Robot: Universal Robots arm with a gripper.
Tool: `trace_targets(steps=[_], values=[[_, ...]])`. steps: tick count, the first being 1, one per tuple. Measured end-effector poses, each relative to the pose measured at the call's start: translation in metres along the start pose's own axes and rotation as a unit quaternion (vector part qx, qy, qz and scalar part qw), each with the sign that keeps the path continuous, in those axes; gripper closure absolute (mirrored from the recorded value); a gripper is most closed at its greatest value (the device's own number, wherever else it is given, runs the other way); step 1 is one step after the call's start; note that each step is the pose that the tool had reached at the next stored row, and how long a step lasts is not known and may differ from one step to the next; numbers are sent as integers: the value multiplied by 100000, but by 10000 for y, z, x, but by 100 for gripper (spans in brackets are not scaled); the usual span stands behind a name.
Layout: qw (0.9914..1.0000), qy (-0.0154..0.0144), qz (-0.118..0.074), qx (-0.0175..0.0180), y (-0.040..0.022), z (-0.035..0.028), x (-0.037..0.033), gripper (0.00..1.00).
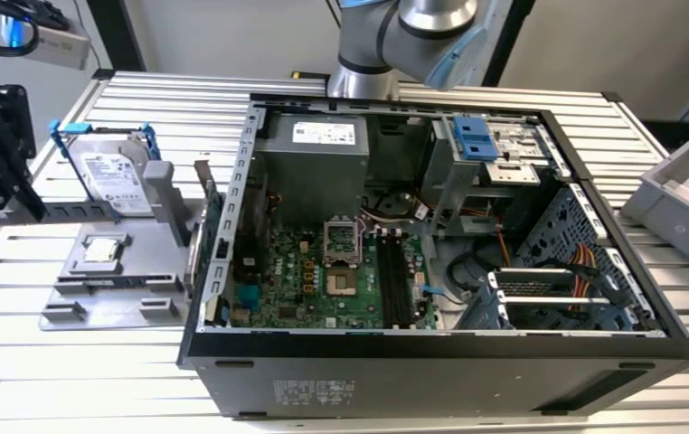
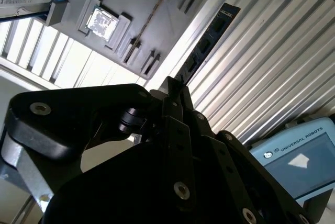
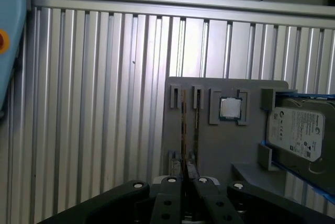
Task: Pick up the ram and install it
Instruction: 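Pick up the ram and move it above insertion slot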
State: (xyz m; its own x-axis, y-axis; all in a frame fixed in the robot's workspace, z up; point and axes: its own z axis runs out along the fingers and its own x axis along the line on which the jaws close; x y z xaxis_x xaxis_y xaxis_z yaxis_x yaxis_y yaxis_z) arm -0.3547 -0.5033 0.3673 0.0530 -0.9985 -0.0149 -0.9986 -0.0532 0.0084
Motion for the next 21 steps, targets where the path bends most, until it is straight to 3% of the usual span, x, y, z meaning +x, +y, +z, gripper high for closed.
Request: trace_targets(steps=[10, 21], values=[[100000, 4, 4, -5, 0, -36, -1, 100], [100000, -5, 2, 7, 1, -136, -2, 100]])
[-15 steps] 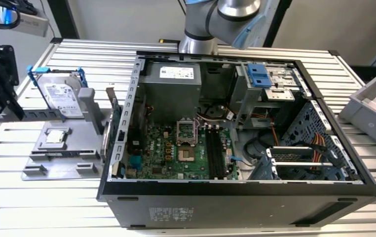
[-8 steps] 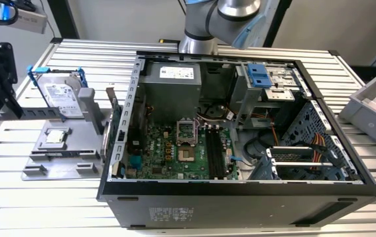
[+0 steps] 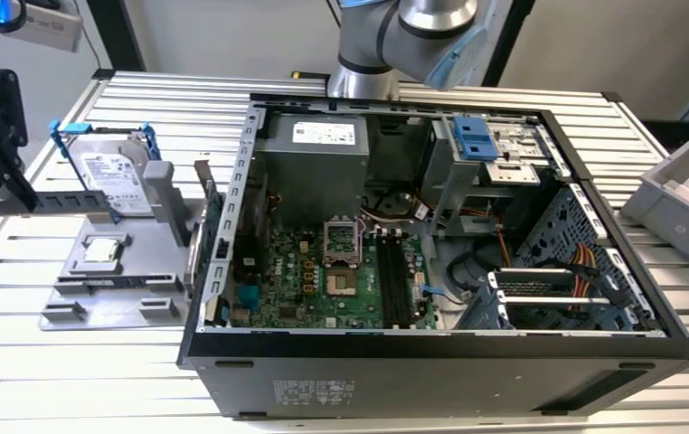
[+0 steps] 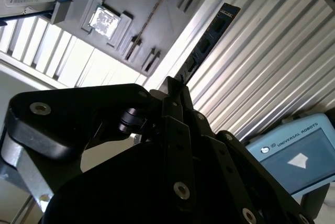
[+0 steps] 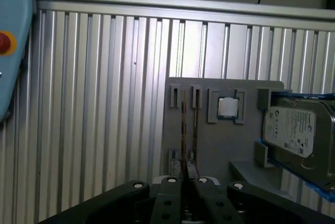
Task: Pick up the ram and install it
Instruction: 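Pick up the ram and move it above insertion slot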
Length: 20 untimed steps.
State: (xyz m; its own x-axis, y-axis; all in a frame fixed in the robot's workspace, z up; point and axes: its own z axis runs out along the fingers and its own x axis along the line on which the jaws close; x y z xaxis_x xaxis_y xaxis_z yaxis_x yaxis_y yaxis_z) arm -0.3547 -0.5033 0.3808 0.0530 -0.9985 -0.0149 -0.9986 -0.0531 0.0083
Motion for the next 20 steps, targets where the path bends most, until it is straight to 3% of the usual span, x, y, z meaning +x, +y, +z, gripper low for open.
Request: trace_targets(steps=[20], values=[[100000, 5, 2, -7, 1, -125, -2, 100]])
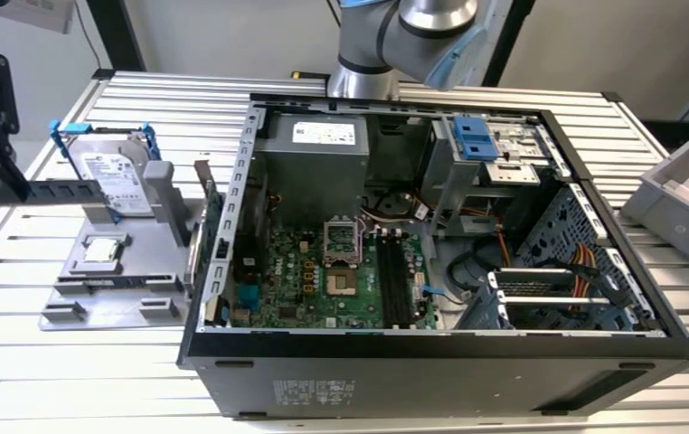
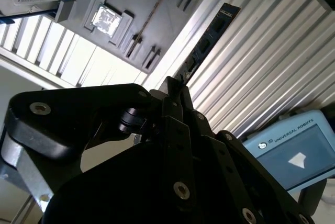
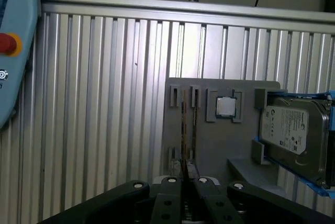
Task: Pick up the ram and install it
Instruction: 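Pick up the ram and move it above insertion slot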
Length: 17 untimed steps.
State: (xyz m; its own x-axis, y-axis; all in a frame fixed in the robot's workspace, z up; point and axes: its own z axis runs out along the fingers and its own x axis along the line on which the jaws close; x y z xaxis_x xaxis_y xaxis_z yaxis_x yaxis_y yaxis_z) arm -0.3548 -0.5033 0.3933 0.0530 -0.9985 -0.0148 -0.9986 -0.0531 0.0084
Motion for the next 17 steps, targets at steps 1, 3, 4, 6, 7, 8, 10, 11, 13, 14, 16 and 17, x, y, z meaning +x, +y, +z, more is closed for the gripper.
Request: trace_targets(steps=[1, 3, 4, 6, 7, 8, 10, 11, 13, 14, 16, 17], values=[[100000, -2, -2, 1, 0, -6, 0, 100], [100000, 1, 0, -1, 0, -17, 0, 100], [100000, -2, 3, 2, 0, -23, 0, 100], [100000, -4, 62, 21, 0, -33, 0, 100], [100000, -6, 142, 40, 0, -35, 0, 100], [99999, -2, 387, 74, 0, -37, 0, 100], [99993, -6, 1158, 120, -1, -38, -1, 100], [99988, -6, 1543, 143, 0, -38, -1, 100], [99986, -6, 1641, 152, 0, -38, -1, 100], [99986, -5, 1642, 152, 0, -38, -1, 100], [99986, -4, 1646, 154, 0, -38, -1, 100], [99986, -6, 1646, 155, 0, -38, -1, 100]])
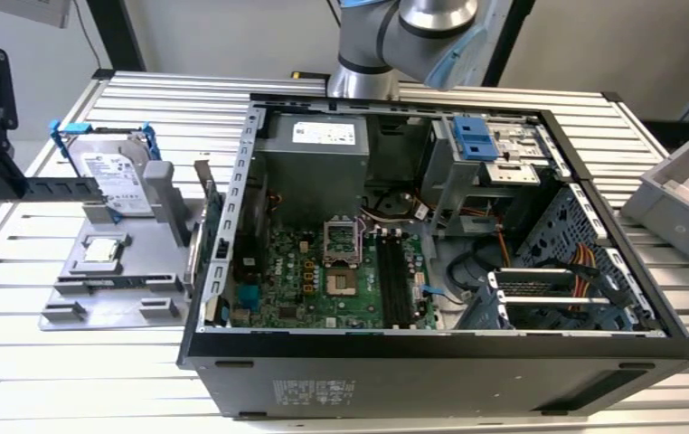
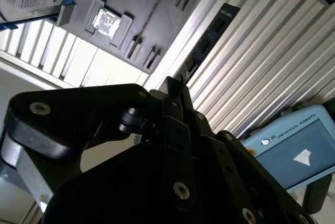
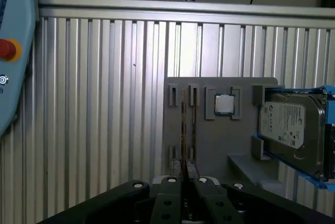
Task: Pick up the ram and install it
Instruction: 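Pick up the ram and move it above insertion slot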
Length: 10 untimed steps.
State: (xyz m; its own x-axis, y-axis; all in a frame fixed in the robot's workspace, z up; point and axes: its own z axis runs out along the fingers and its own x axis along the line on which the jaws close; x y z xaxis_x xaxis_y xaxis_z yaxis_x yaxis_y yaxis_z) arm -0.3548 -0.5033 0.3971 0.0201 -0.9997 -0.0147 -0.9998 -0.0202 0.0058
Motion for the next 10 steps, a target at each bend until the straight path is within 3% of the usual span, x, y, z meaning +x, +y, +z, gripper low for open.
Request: trace_targets(steps=[10], values=[[100000, 4, -2, 0, -51, 0, -38, 100]])
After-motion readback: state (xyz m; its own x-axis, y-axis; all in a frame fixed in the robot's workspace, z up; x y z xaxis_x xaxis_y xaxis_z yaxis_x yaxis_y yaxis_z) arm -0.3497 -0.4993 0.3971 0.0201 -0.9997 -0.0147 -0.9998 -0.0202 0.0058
